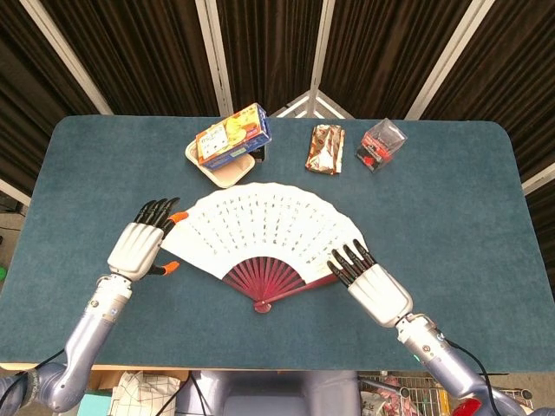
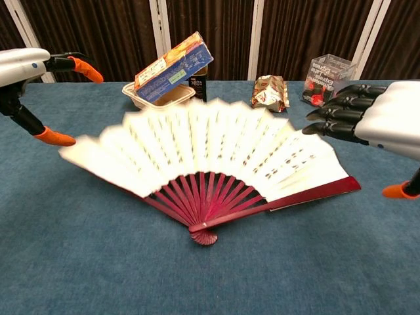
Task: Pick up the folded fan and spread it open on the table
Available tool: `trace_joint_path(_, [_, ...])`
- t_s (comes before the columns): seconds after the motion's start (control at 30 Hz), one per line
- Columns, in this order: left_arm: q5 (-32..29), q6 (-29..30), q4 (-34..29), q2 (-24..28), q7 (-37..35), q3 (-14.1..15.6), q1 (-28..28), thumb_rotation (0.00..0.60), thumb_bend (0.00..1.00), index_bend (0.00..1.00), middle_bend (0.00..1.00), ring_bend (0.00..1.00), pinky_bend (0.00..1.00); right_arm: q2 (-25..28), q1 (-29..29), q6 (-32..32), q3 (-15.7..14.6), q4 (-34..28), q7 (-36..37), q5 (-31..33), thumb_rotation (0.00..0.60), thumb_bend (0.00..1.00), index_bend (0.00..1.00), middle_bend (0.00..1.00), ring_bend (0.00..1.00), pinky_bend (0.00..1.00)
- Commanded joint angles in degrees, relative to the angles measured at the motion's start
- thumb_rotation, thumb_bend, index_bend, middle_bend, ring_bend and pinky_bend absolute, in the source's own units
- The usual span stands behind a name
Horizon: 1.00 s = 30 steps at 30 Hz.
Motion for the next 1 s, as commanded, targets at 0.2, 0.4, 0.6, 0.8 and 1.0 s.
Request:
trace_joint_path(0.2, [1.3, 0.1, -1.7, 3.8, -1.5, 0.3, 1.0, 0.600, 0.01, 0.15, 0.00, 0.00, 0.00, 0.1, -0.7, 0.4, -0.5, 0.3, 0.9, -1.3, 0.600, 0.18, 0.00, 0.00, 0.00, 0.00])
trace_joint_path(0.4, [3.5, 2.1, -3.2, 6.2, -1.9, 1.3, 2.7, 0.600, 0.00, 0.12, 0.00, 0.00, 0.00, 0.3, -2.2, 2.9, 0.1, 0.7, 1.8, -0.7, 0.600, 0.18, 0.00, 0.00, 0.00, 0.00])
trace_joint_path(0.6, [6.6, 7.7, -6.2, 9.0, -4.6, 4.9, 8.3, 0.600, 0.01, 0.08, 0.00, 0.00, 0.00, -0.4, -8.6, 10.6, 1.9, -0.8, 14.1, 5.8, 0.600, 0.18, 0.00, 0.00, 0.00, 0.00])
trace_joint_path(0.8, [11.0, 14.0, -5.5, 11.6, -10.2, 10.3, 15.5, 0.600, 0.01, 0.02, 0.00, 0.00, 0.00, 0.9, -16.5, 18.7, 2.6, -1.7, 33.6, 9.1, 0.600, 0.18, 0.00, 0.00, 0.00, 0.00])
trace_joint_path(1.0, [17.9, 21.2, -0.2, 12.6, -14.4, 14.6, 21.6, 0.600, 0.00, 0.00, 0.00, 0.00, 0.00, 3.4, -22.6, 26.2, 0.3, 2.0, 43.4, 3.7, 0.600, 0.18, 0.00, 0.00, 0.00, 0.00])
